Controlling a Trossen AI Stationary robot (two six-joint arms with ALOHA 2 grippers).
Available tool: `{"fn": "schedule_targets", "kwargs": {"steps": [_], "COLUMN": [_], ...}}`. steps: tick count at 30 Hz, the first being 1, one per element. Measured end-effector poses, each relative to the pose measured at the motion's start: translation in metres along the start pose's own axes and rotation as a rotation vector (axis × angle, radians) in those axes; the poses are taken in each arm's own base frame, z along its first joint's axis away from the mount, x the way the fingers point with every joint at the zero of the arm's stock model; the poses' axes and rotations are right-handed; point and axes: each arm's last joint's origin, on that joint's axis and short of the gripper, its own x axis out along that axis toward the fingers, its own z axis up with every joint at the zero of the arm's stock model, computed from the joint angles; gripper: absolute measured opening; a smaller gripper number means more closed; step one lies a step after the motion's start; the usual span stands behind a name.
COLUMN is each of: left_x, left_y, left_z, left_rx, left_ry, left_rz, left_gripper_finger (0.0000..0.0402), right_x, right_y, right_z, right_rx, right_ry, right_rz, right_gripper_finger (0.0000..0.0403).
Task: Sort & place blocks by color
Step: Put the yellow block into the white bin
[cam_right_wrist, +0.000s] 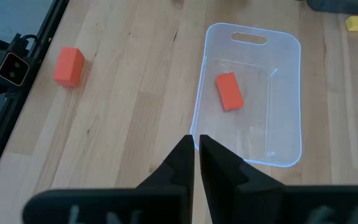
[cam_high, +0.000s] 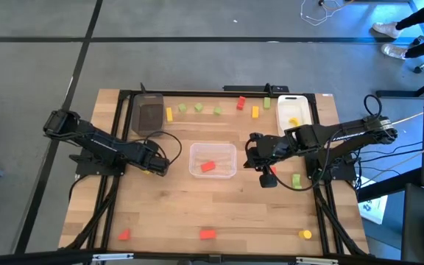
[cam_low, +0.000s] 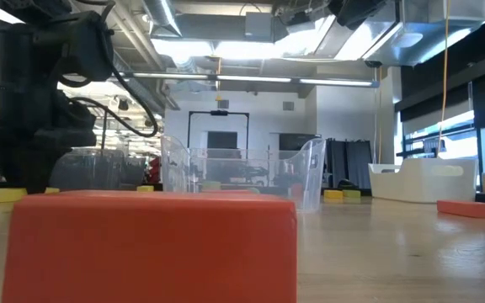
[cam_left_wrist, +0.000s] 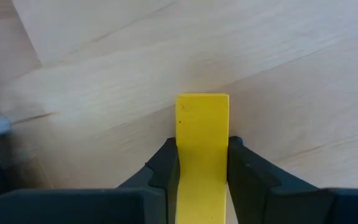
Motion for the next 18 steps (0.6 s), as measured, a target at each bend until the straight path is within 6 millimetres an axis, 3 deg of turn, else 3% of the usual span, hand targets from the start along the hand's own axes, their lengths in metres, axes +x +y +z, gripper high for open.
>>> {"fn": "schedule_targets", "kwargs": {"steps": [11, 18], "left_x": [-0.001, -0.021], "left_y": [-0.002, -0.024], "left_z": [0.001, 0.008], "left_rx": [0.041, 0.12], "left_ry": [-0.02, -0.084], "left_rz": [-0.018, -0.124], "left_gripper_finger": [0.0094, 0.0094], "right_x": [0.0, 0.0], "right_y": [0.0, 0.0], "right_z": [0.002, 0.009], "right_rx": [0.0, 0.001], "right_ry": [-0.019, -0.091], "right_rz": [0.001, 0.001], "right_gripper_finger": [0.0026, 0.0026]}}
